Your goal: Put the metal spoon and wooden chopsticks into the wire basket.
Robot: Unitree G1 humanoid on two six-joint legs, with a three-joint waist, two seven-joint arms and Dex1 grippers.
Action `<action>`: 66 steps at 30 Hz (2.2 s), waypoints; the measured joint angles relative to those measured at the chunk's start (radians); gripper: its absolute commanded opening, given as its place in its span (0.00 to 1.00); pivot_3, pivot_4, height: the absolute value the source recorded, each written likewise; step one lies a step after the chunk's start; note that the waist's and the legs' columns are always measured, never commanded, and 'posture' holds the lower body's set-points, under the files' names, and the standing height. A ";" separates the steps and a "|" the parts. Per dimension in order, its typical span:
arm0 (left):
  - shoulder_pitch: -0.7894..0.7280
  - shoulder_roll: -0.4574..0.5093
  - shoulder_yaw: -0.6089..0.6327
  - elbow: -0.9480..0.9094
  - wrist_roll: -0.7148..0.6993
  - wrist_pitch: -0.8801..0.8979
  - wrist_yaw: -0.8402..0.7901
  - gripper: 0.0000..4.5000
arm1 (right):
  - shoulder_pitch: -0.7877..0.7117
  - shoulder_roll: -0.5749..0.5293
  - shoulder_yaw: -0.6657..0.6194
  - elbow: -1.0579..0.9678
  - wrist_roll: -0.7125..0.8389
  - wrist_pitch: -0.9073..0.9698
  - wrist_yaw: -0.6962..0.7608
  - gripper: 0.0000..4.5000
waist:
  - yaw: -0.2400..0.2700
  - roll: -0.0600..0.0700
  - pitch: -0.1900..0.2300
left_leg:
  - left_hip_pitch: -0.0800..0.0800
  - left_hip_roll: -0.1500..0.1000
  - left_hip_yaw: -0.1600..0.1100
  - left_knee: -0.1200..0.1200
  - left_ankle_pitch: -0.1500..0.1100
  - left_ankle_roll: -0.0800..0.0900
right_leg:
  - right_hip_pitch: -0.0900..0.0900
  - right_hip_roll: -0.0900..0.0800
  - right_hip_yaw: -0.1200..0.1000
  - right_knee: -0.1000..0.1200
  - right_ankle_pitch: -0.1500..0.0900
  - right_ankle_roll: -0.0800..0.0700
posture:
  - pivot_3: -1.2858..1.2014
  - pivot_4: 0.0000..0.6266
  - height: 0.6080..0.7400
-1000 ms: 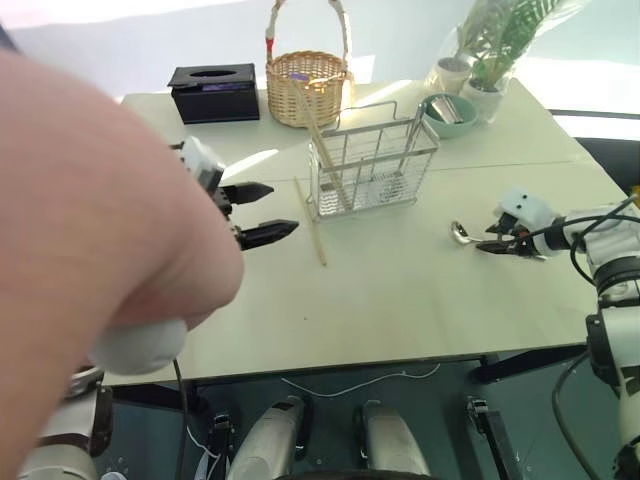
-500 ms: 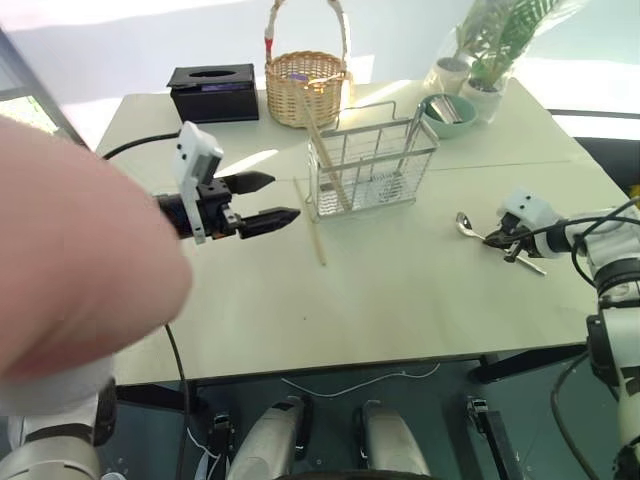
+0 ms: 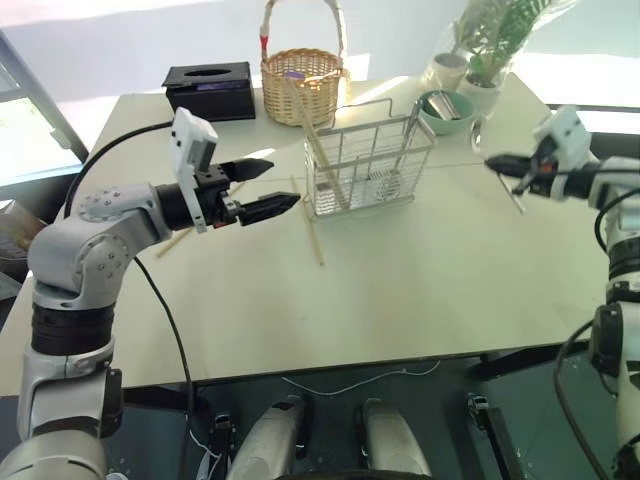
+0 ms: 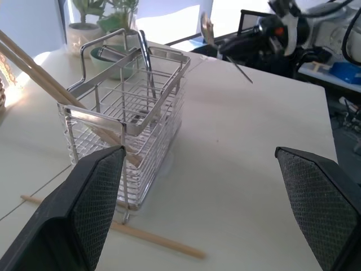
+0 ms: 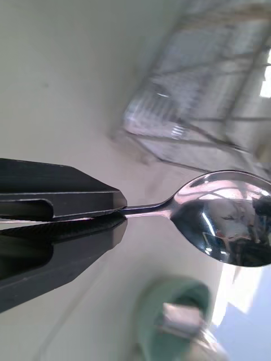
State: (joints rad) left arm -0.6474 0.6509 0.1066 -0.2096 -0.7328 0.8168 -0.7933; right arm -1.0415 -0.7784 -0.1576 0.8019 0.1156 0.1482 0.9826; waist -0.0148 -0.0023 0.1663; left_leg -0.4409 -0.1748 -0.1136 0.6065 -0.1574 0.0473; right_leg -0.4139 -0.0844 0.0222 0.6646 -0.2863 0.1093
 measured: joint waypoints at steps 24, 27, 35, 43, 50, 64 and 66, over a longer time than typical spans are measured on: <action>-0.028 -0.044 0.036 0.010 0.037 -0.039 0.087 1.00 | -0.276 0.375 0.030 0.359 -0.015 -0.218 -0.426 0.77 | -0.006 0.000 0.000 | -0.001 0.000 0.000 -0.001 0.002 -0.003 | -0.003 0.002 0.001 0.002 0.000 0.000 | 0.52 0.24 0.95; -0.027 -0.044 0.037 0.010 0.035 -0.038 0.094 1.00 | -0.275 0.376 0.032 0.359 -0.016 -0.223 -0.421 0.88 | -0.006 0.000 0.000 | -0.001 0.000 0.000 -0.001 0.003 -0.003 | -0.005 0.002 0.001 0.002 0.000 0.000 | 0.52 0.24 0.95; -0.029 -0.045 0.034 0.044 0.049 -0.044 0.101 1.00 | -0.264 0.361 0.026 0.196 0.016 -0.177 -0.383 0.88 | -0.002 0.000 0.000 | -0.002 0.000 0.000 -0.001 0.003 -0.003 | -0.008 0.002 0.001 0.002 0.000 0.000 | 0.52 0.24 0.95; -0.049 -0.013 0.019 0.198 0.172 -0.112 0.104 1.00 | -0.135 0.115 -0.010 -0.584 0.296 0.430 -0.183 0.88 | 0.005 -0.001 0.000 | -0.004 0.000 -0.001 -0.002 -0.001 0.002 | -0.010 0.001 0.001 0.002 0.000 0.000 | 0.52 0.24 0.95; -0.125 0.047 -0.072 0.451 0.355 -0.177 0.086 1.00 | 0.348 -0.072 0.033 -1.161 0.515 0.892 -0.132 0.88 | 0.004 -0.001 0.000 | -0.007 0.000 0.000 0.001 -0.002 0.004 | -0.008 -0.001 0.002 0.002 0.000 0.000 | 0.52 0.24 0.95; -0.428 0.040 -0.253 1.256 0.679 -0.540 -0.142 1.00 | 0.626 -0.012 -0.077 -1.415 0.633 0.981 -0.345 0.88 | 0.008 -0.003 -0.001 | -0.013 -0.001 0.001 0.004 -0.004 0.007 | -0.011 -0.002 0.000 0.001 0.001 0.001 | 0.52 0.24 0.95; -0.444 0.028 -0.259 1.337 0.713 -0.568 -0.141 1.00 | 0.689 -0.019 -0.081 -1.452 0.635 0.976 -0.350 0.88 | 0.009 -0.004 -0.001 | -0.014 -0.001 0.001 0.005 -0.004 0.008 | -0.011 -0.002 0.000 0.001 0.001 0.002 | 0.52 0.24 0.95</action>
State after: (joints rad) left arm -1.0912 0.6785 -0.1528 1.1276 -0.0196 0.2490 -0.9338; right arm -0.3521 -0.7978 -0.2381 -0.6504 0.7502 1.1243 0.6330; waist -0.0061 -0.0059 0.1653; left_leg -0.4547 -0.1754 -0.1129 0.6117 -0.1615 0.0553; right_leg -0.4250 -0.0860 0.0224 0.6657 -0.2852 0.1110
